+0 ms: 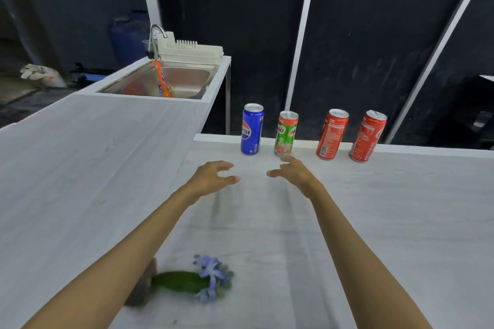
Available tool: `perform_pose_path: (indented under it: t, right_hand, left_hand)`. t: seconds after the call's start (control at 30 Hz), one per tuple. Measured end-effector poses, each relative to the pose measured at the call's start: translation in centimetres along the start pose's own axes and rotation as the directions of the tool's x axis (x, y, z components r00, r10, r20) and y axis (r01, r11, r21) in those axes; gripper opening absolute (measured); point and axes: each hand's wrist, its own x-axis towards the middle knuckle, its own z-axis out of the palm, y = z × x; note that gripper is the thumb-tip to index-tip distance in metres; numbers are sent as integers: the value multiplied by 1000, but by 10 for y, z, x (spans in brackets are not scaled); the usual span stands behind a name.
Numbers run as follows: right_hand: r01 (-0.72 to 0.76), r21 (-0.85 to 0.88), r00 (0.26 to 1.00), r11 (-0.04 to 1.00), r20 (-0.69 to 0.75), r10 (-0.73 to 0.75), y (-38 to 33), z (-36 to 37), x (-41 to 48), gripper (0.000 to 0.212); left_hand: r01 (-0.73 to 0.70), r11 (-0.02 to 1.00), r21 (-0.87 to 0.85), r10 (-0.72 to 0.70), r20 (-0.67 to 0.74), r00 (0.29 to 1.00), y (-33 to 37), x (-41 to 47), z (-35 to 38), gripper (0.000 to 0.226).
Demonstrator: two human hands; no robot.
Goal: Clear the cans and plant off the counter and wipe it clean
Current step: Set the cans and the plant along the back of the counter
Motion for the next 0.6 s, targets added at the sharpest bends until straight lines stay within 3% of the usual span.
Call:
perform_pose_path:
  t: [0.17,0.37,0.6]
  right_hand:
    - [144,-61,981,988,138,-134,4,48,-59,42]
    - [284,-24,951,958,136,-278,6,100,-120,31]
    - [461,40,887,886,-16,-461,0,130,-170,15]
  left_hand:
    - [-99,987,126,104,-33,994,-31,-72,-28,42]
    - [-121,980,155,128,-37,991,-67,-134,-48,32]
    - [-78,961,264,69,41,997,-96,-182,-55,64]
